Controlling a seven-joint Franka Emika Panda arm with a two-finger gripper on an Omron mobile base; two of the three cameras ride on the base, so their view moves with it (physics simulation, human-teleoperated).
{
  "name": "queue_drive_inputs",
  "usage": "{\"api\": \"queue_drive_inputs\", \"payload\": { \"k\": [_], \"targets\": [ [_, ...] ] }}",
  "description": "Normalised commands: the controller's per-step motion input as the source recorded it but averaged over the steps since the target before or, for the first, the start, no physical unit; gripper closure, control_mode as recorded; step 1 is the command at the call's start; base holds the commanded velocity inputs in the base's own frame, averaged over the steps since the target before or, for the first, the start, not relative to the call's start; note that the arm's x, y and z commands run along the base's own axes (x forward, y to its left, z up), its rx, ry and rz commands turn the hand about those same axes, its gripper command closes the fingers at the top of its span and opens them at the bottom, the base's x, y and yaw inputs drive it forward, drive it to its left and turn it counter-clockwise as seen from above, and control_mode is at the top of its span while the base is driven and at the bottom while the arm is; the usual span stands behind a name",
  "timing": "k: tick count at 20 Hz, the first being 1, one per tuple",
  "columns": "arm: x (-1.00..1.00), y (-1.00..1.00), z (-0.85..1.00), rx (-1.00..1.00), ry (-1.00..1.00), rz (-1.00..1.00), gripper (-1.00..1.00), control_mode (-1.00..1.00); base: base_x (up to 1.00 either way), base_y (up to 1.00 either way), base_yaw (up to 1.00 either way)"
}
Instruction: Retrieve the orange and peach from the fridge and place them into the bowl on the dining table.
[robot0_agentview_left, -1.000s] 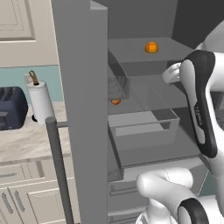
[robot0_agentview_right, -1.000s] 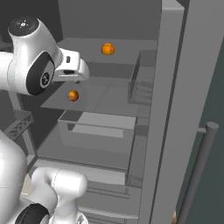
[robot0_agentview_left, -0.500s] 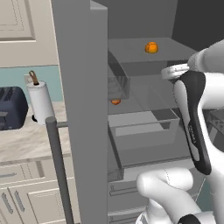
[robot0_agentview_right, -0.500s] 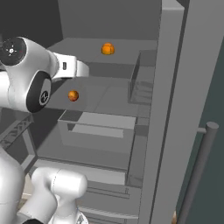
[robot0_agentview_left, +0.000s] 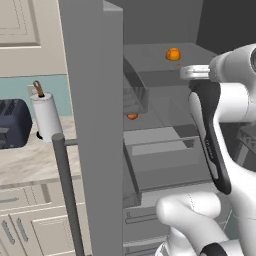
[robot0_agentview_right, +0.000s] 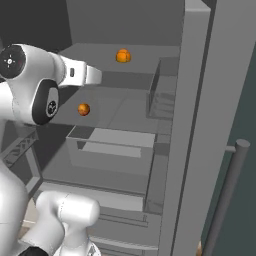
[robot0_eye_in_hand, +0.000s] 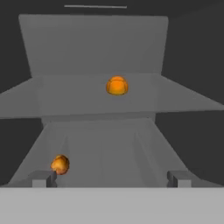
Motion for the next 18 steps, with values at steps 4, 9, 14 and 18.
{"api": "queue_drive_inputs", "payload": {
  "k": [4,9,14,18],
  "targets": [
    [0.18,0.0,0.44,0.09,0.03,-0.02,-1.0,-1.0,0.0,0.0,0.0],
    [0.19,0.0,0.01,0.06,0.01,0.0,-1.0,-1.0,0.0,0.0,0.0],
    [0.19,0.0,-0.13,0.0,-0.03,0.0,-1.0,-1.0,0.0,0.0,0.0],
    [0.22,-0.11,0.0,0.0,-0.08,0.0,-1.0,-1.0,0.0,0.0,0.0]
  ]
}}
